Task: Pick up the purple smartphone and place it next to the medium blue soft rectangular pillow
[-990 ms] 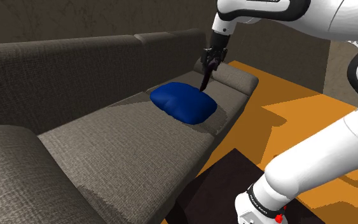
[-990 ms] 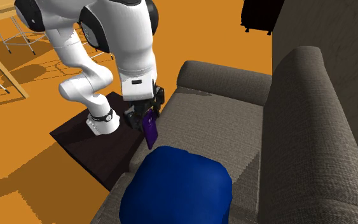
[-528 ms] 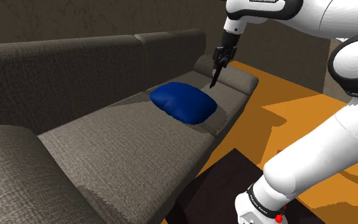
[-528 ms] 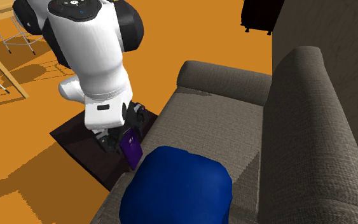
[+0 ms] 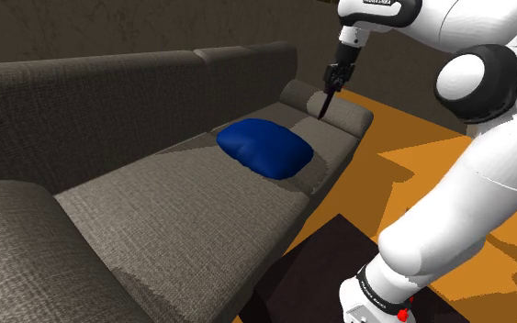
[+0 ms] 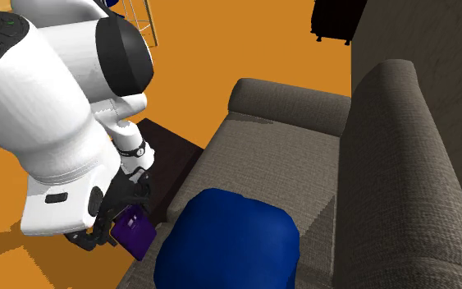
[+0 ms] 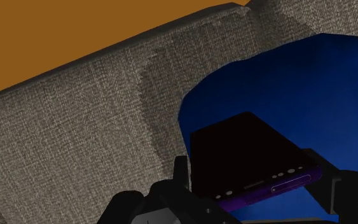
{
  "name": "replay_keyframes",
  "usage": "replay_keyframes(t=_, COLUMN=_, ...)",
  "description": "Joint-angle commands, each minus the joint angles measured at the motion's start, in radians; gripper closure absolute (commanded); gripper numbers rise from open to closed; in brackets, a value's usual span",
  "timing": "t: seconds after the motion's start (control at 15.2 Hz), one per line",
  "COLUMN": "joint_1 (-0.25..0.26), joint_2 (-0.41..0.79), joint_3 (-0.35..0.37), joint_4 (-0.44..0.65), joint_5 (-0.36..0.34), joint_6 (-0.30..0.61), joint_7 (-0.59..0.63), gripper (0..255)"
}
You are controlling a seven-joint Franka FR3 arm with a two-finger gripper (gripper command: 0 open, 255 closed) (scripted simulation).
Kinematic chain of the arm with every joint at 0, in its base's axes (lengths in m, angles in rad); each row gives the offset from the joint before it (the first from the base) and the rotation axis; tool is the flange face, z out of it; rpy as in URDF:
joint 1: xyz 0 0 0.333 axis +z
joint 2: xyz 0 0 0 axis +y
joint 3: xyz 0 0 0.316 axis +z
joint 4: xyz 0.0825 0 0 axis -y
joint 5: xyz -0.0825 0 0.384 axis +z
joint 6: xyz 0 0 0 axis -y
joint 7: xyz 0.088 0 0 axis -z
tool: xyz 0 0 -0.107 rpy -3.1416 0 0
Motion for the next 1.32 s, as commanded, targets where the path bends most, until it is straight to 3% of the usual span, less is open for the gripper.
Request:
replay_keyframes(t=0.0, joint_1=-0.027, joint_2=0.051, joint_3=-0.022, joint_4=0.059, joint_5=0.009, joint_6=-0.009, joint_7=-0.05, gripper=255)
replay_keyframes(t=0.46, joint_1=-0.14, joint_2=0.3, joint_3=-0.075, joint_4=0.404, joint_5=0.068, joint_6=-0.112, joint_7=-0.196, gripper=255)
replay_keyframes(t=1.25, joint_1=-0.125, joint_2=0.252, joint_3=-0.072, joint_4=0.17, joint_5=0.058, joint_6=0.075, joint_7=-0.196, gripper=255)
